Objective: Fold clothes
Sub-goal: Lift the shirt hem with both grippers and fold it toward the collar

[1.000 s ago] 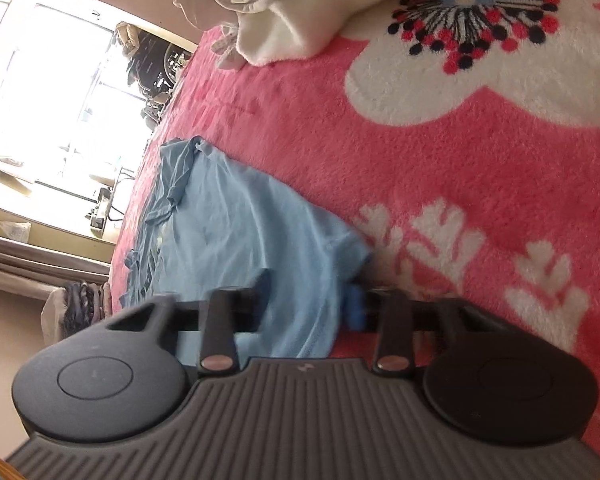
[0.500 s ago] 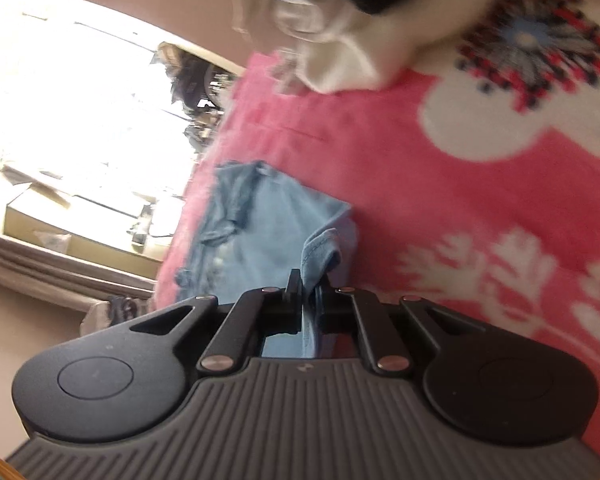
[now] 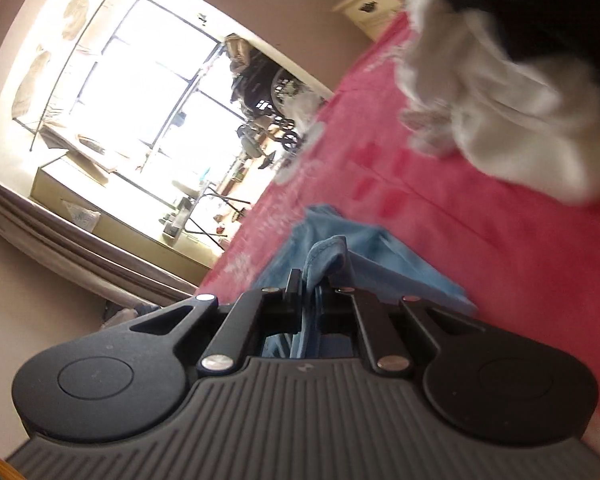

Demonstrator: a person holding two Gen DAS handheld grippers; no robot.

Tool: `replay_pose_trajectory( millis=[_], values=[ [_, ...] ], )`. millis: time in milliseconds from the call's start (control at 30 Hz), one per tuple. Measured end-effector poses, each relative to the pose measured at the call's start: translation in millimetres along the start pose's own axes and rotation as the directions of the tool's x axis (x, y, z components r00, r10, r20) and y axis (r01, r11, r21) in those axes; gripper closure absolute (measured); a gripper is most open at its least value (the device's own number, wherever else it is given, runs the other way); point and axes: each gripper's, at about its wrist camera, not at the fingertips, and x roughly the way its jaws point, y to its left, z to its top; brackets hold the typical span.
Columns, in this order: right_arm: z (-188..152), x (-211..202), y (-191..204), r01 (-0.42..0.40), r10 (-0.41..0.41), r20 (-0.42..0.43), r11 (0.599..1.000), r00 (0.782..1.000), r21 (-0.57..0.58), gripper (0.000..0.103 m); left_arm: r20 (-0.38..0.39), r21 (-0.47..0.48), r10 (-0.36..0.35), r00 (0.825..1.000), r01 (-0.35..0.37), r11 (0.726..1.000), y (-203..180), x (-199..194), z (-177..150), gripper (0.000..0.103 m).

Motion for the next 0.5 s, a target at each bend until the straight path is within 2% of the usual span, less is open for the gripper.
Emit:
replay_pose_trajectory(
  millis=[233, 367, 500],
  values=[
    [49, 100, 28, 0.015, -0.016, -0.005, 0.999, 1.000, -0.042, 0.099, 0.098, -0.016, 0.036, 0.995, -0.035, 0.999, 14, 32, 64, 0.099],
    [62, 168, 28, 0.034, -0.034, -0.014, 0.999, 0.999, -0.033, 0.099, 0.120, -0.029, 0.085, 0.989, -0.082, 0.996, 27, 61, 96, 0.099],
    [62, 225, 15, 0.068, -0.068, -0.028, 0.998, 0.997, -0.016, 0.099, 0.120, -0.056, 0.147, 0.982, -0.141, 0.988, 45, 91, 116, 0.099]
  ],
)
